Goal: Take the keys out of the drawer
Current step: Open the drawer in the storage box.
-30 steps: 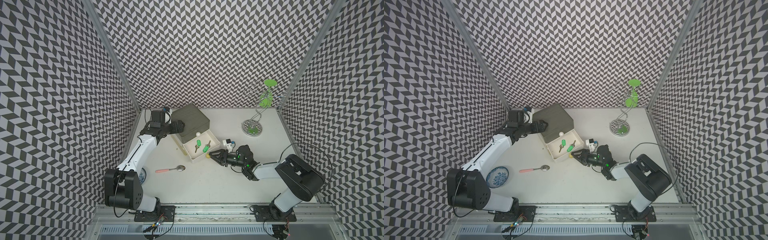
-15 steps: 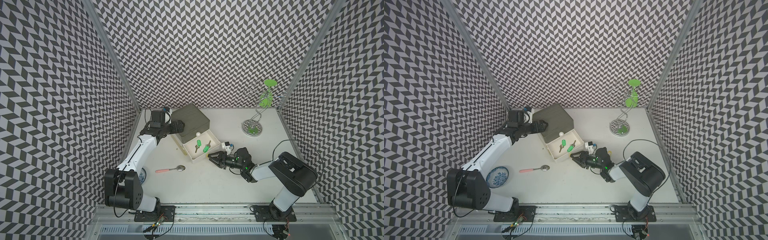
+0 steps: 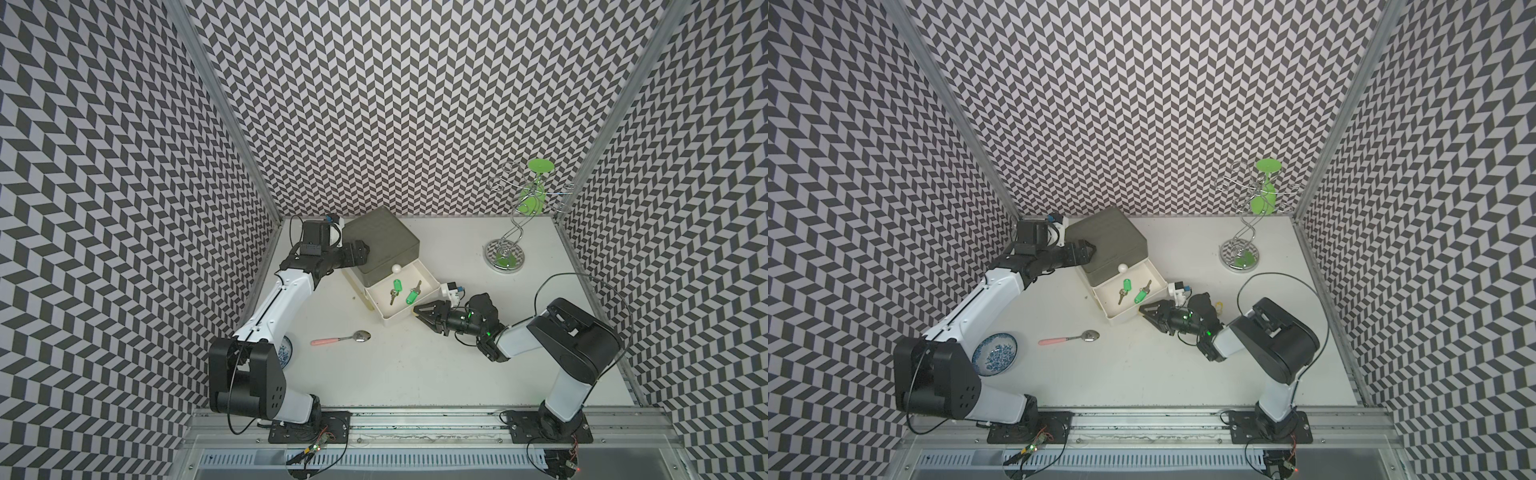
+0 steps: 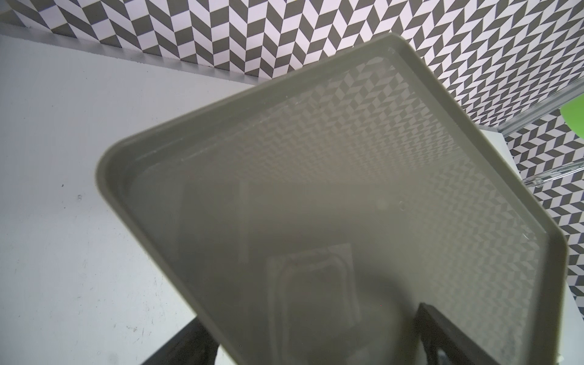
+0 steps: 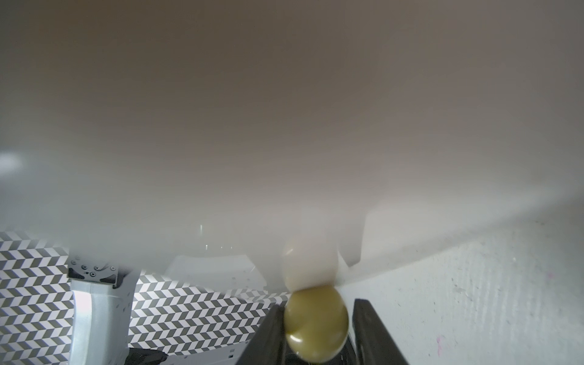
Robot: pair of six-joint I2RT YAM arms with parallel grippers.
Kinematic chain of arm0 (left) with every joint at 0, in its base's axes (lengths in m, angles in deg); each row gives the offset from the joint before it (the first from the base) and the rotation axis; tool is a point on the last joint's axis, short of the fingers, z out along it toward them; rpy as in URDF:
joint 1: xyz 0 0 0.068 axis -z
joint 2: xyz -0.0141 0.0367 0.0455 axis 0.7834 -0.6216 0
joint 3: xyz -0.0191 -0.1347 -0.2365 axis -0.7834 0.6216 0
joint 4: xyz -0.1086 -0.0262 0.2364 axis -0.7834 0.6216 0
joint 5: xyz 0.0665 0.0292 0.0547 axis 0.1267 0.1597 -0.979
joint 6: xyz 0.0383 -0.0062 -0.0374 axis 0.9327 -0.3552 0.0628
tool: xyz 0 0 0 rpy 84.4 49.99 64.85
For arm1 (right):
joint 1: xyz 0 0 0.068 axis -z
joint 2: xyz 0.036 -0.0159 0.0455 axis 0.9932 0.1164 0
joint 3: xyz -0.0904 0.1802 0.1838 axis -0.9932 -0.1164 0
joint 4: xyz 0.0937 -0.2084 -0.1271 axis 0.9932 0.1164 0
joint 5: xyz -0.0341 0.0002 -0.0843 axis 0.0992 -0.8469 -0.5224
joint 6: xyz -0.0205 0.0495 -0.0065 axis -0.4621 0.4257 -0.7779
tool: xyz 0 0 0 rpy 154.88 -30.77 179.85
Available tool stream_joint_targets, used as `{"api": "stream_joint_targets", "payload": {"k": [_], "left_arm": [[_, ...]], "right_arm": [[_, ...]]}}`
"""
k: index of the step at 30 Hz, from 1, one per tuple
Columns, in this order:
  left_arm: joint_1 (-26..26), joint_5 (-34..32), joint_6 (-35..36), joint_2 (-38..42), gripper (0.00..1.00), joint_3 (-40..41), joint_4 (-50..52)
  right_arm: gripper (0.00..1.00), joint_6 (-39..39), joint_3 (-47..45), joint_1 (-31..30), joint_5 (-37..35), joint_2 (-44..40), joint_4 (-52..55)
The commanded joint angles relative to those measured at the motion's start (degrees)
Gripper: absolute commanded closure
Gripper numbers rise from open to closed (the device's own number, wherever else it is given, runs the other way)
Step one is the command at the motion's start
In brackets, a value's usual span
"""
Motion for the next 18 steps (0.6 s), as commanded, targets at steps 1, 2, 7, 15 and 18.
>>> {"api": "stream_joint_targets", "payload": {"k": [1, 2, 7, 15, 18], "left_arm": [[1.66, -0.92, 5.15, -6.91, 0.02, 3.75, 8.95], [1.7, -0.9, 5.12, -6.92, 0.02, 3.76, 8.95], [1.65, -1.03, 5.2, -6.91, 0.02, 3.83, 8.86], [1.67, -1.27, 5.36, -6.6, 0.02, 4.08, 8.8], [1.61, -1.38, 5.33, -6.66, 0.02, 4.2, 8.78]], "right_arm": [[0.68, -0.28, 1.37, -0.27, 0.46, 1.19, -3.56], [0.7, -0.2, 1.37, -0.26, 0.52, 1.3, -3.56], [0.79, -0.29, 0.3, -0.27, 0.94, 0.94, -3.83], [0.82, -3.13, -2.65, 0.52, 1.32, -2.99, 0.56], [0.82, -4.52, -2.93, 0.97, 1.74, -4.48, 3.03]]}}
